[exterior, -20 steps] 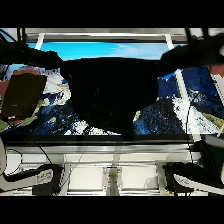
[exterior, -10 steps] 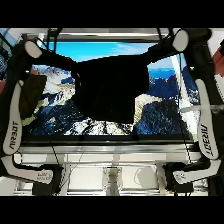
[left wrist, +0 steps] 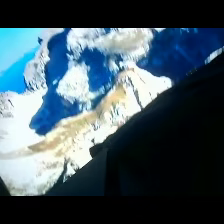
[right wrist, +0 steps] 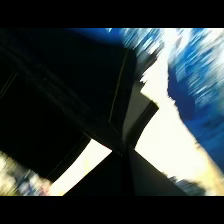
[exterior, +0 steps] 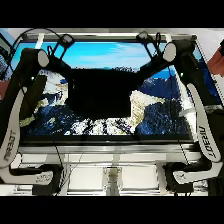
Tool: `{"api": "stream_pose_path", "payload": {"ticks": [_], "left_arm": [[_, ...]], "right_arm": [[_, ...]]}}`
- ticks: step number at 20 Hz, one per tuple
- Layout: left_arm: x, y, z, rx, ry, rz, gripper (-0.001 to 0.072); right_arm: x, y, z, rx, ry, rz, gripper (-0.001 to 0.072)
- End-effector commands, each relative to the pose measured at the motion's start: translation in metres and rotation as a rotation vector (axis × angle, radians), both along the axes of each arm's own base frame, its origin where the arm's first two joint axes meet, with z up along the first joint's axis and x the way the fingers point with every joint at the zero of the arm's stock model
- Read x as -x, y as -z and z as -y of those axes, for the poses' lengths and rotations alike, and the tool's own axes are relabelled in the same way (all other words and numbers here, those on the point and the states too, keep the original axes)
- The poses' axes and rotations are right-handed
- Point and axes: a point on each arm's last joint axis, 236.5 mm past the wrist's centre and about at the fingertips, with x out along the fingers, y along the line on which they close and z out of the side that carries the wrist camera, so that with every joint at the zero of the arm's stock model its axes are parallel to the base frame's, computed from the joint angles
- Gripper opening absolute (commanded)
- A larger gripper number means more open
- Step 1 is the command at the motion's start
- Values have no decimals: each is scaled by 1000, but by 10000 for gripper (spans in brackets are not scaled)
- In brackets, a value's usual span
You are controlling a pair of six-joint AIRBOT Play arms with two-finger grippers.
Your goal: Fold the clothes and pants, and hang the long-sleeved shirts on hangers.
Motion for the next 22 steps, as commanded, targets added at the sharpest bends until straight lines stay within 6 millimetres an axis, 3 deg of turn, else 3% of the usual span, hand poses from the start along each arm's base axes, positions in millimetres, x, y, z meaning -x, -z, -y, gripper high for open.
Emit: {"api": "stream_pose_path", "payload": {"ticks": [1,3,5,11,16,19,20,21,22], "left_arm": [[55,39,-15,-125,117,-107,35],[89,65,-20,-150,151,-183,35],[110,77,-23,-158,162,-220,36],[142,88,-15,-174,221,-324,37],[161,92,1,-191,284,-390,45],[174,94,-1,-200,296,-445,46],[175,94,-1,-201,296,-449,73],[175,94,-1,-200,296,-450,228],[176,94,-1,-198,296,-455,271]], "right_arm": [[49,41,-13,-68,-22,-118,9],[68,61,-16,-81,-25,-143,10],[91,82,-27,-100,-41,-211,11],[127,131,-51,-105,-65,-289,13],[135,131,-63,-158,-60,-320,19],[144,127,-72,-201,-60,-363,104],[147,126,-73,-202,-64,-377,107],[151,125,-72,-196,-70,-393,166],[154,123,-71,-193,-76,-407,204]]}}
